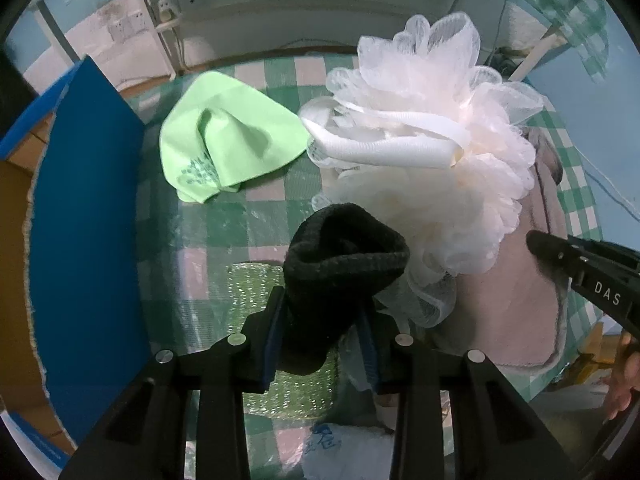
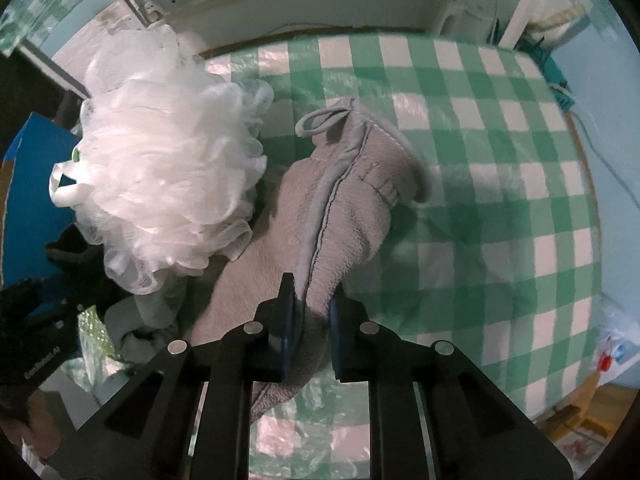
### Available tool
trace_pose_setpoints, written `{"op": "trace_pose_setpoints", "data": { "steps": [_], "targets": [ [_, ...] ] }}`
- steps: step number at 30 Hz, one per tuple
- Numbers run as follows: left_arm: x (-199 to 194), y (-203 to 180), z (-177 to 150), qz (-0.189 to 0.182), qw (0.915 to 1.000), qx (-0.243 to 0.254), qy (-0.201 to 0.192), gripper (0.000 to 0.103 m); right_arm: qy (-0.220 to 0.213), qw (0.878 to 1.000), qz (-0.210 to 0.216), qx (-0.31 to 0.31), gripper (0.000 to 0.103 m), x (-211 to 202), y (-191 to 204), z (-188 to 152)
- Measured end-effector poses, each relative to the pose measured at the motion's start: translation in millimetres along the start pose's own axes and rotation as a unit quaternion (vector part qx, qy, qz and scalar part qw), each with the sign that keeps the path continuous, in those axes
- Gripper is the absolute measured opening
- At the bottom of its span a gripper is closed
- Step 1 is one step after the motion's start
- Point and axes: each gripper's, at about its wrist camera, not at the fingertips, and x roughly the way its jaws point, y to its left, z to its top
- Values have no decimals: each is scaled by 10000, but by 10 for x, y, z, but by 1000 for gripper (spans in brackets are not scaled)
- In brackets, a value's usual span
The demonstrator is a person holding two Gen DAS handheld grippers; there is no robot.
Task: Organize soft objects
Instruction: 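Close the left tool on the black sock while the right tool grasps the grey mitt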
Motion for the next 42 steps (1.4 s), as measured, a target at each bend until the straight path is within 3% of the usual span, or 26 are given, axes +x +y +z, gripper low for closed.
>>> {"op": "trace_pose_setpoints", "data": {
  "steps": [13,27,42],
  "targets": [
    [-359,35,-94,393,9983,166,-407,34,-538,9971,-443,-295,14,-442,188,-297],
    [-808,307,-207,407,9964,-43,-745,34,-983,9942,-185,-393,14,-870,90,-316],
    [-1184,800,-345,595,9916,-473,-1043,34,-1334,9864,297,-911,14,-1275,678,-266]
  ]
}}
